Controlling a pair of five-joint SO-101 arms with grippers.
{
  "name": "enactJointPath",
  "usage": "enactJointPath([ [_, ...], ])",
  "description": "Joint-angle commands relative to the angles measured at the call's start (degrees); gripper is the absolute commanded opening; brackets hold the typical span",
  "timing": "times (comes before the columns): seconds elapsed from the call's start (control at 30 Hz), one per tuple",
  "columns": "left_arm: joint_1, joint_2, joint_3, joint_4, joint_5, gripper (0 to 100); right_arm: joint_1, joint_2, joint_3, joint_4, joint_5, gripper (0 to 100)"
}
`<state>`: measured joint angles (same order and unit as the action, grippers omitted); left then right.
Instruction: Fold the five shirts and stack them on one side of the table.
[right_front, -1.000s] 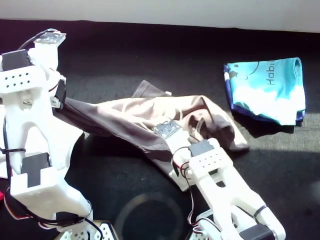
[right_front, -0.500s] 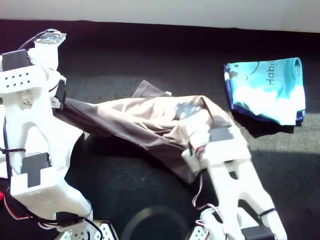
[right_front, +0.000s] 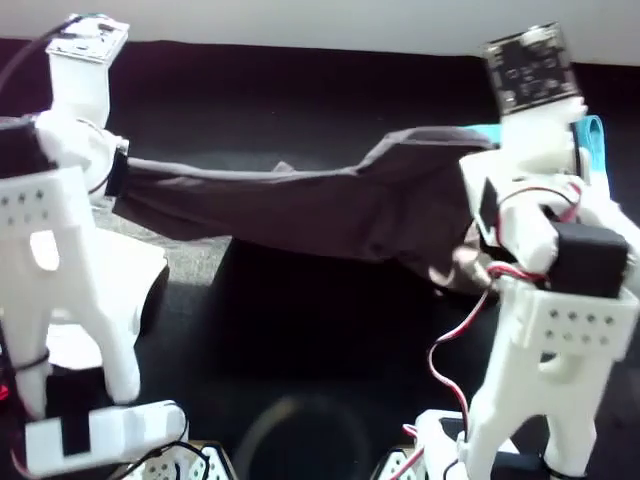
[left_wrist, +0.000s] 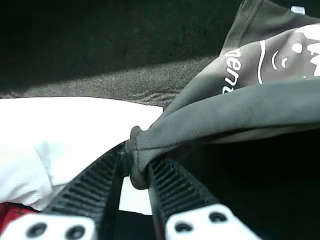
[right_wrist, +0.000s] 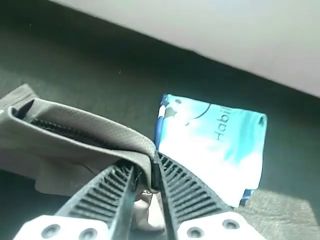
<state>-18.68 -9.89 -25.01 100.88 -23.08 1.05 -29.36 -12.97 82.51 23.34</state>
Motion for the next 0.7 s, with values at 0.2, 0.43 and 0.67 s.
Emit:
enactJointPath([
  [0.2, 0.6, -27.7, -2.5, -0.4, -0.2, 1, 3.8, -0.7, -39.8, 14.6, 4.5, 0.6],
  [0.43, 0.5, -39.0, -2.6, -2.5, -0.1, 1, 8.8, -0.7, -58.7, 18.2, 6.2, 0.6],
  [0.67, 0.5, -41.4, -2.2, -2.9, -0.1, 1, 11.3, -0.7, -66.4, 15.3, 6.2, 0.6],
])
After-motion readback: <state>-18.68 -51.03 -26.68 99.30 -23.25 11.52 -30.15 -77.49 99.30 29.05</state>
